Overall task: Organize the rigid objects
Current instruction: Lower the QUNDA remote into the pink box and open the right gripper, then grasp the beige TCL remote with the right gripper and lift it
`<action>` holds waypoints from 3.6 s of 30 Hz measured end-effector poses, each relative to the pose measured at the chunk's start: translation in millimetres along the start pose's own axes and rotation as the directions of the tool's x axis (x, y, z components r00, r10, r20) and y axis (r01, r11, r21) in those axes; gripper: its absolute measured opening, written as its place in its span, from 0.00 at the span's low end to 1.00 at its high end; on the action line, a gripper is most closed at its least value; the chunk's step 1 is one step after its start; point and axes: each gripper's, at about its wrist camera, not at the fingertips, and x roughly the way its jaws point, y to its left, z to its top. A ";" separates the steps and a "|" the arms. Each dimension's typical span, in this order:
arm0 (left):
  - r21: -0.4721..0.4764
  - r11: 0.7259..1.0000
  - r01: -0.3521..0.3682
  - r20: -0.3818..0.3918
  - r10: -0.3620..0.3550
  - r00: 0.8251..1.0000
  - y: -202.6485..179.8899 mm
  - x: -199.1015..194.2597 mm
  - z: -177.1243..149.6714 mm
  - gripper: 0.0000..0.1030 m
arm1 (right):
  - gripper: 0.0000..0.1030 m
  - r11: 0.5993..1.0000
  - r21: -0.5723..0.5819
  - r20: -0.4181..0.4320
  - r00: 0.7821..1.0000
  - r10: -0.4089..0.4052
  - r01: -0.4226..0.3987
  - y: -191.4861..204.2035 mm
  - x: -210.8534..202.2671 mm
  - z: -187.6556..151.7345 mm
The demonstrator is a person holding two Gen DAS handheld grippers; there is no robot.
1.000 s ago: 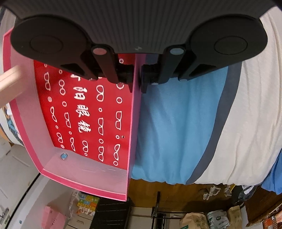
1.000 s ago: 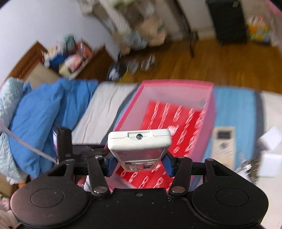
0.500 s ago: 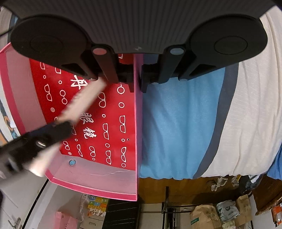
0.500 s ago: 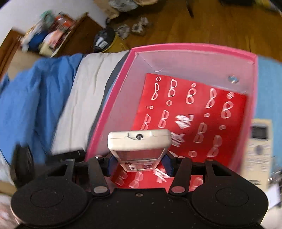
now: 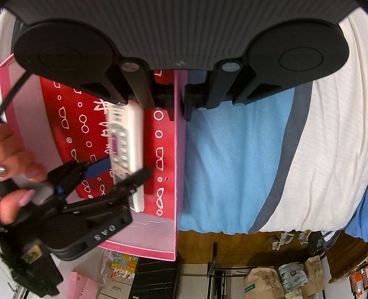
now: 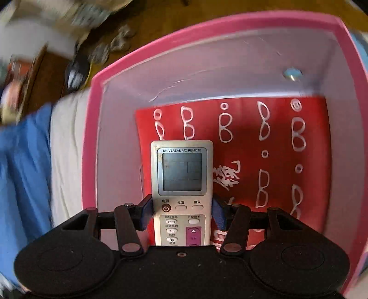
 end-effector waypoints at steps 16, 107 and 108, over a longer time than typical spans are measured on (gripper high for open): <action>0.017 1.000 0.004 -0.012 -0.004 1.000 -0.1 -2.1 1.1 0.05 | 0.67 0.942 -0.333 0.166 0.981 0.097 -0.037 26.9 -87.0 -63.5; -0.025 0.996 -0.084 -0.059 0.082 0.995 -5.0 0.9 -0.2 0.03 | 0.60 0.817 -0.369 0.369 0.877 -0.309 0.443 -107.8 -130.0 -96.5; -0.024 0.996 -0.083 -0.059 0.082 0.995 -5.1 0.7 -0.4 0.03 | 0.60 0.824 -0.369 0.372 0.881 -0.293 0.430 -107.0 -135.6 -97.2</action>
